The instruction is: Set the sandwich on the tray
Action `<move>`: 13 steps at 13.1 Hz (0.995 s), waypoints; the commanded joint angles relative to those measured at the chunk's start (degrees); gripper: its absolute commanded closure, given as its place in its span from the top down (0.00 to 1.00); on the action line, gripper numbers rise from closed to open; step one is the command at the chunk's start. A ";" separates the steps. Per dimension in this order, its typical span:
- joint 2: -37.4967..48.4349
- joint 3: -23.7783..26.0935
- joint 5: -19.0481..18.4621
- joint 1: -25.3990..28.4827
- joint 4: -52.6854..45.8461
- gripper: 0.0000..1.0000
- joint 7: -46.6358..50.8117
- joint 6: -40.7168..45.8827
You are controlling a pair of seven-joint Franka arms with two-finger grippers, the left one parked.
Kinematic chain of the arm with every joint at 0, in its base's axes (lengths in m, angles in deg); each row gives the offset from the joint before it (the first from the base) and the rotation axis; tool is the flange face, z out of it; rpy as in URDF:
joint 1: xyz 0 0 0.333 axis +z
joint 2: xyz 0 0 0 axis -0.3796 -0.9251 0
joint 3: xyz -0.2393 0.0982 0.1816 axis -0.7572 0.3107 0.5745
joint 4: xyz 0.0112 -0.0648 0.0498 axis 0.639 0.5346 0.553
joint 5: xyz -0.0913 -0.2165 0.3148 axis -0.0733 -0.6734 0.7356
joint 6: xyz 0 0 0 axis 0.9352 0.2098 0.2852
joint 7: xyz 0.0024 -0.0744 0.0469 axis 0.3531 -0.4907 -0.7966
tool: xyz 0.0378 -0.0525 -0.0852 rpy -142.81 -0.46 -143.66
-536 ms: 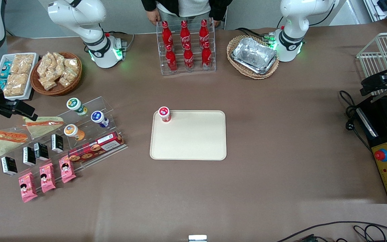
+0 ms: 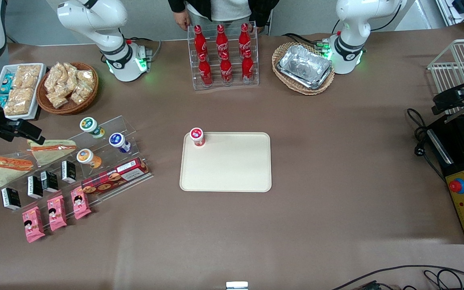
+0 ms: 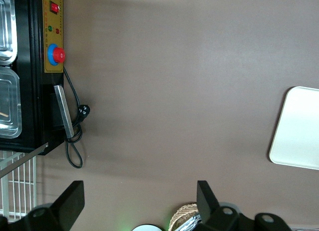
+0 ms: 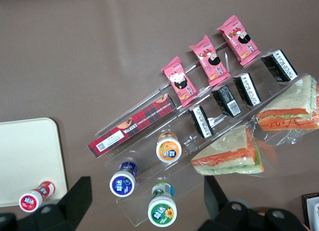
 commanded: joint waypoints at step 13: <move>-0.22 -0.01 -1.71 -0.14 -1.81 1.00 5.26 2.60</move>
